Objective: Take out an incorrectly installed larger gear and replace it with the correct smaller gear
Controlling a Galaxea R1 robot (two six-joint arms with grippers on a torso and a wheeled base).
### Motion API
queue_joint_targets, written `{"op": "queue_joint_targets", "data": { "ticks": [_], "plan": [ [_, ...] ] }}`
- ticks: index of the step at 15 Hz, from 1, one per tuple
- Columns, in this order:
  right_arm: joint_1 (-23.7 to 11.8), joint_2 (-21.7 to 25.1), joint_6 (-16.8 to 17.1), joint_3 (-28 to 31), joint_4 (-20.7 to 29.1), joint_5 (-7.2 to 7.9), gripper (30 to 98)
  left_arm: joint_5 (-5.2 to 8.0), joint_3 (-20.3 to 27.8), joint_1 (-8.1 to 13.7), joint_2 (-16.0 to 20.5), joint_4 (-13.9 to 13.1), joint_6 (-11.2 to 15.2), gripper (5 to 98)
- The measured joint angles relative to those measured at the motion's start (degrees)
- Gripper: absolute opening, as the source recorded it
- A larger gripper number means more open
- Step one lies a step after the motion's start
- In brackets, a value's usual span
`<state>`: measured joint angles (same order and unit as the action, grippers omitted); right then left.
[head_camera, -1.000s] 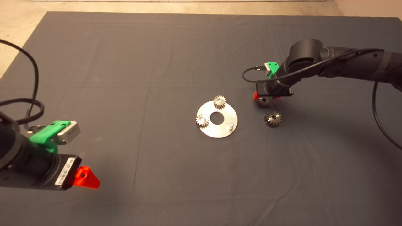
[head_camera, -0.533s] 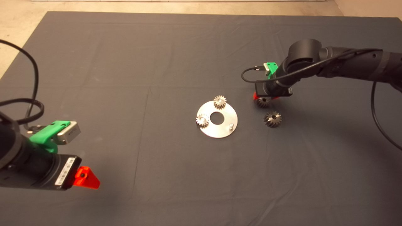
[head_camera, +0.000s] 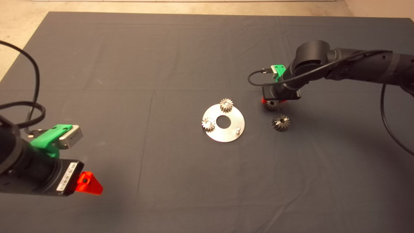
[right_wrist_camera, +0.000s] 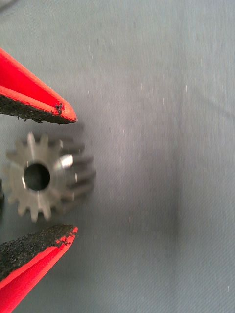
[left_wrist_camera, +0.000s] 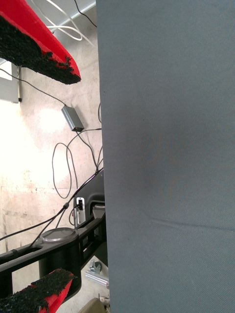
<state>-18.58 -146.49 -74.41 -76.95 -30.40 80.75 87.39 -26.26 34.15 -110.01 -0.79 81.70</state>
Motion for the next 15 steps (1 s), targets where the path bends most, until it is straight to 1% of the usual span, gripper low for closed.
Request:
{"op": "queue_joint_targets", "data": {
  "ticks": [1,4,9,10,11,14,15],
  "plan": [
    [0.0,-0.04,0.0,0.1,0.01,0.0,55.3,0.01,0.0,0.0,0.0,0.0,0.0,98.2],
    [0.0,-0.04,0.0,0.27,0.1,0.84,55.3,0.0,0.0,0.0,0.0,0.0,0.0,98.2],
    [0.0,-0.34,0.0,0.29,0.34,1.11,54.9,0.01,0.0,0.0,0.0,0.0,0.0,98.2],
    [0.0,-0.34,0.0,0.29,0.36,1.16,51.8,0.0,0.0,0.0,0.0,0.0,0.0,98.2],
    [0.0,-0.34,0.0,0.29,0.38,1.16,50.9,0.0,0.0,0.0,0.0,0.0,0.0,98.2],
    [0.0,-0.34,0.0,0.29,0.38,1.16,50.9,0.0,0.0,0.0,0.0,0.0,0.0,98.2],
    [0.0,-0.34,0.0,0.29,0.38,1.19,47.0,0.0,0.0,0.0,0.0,0.0,0.0,98.2]
  ]
}}
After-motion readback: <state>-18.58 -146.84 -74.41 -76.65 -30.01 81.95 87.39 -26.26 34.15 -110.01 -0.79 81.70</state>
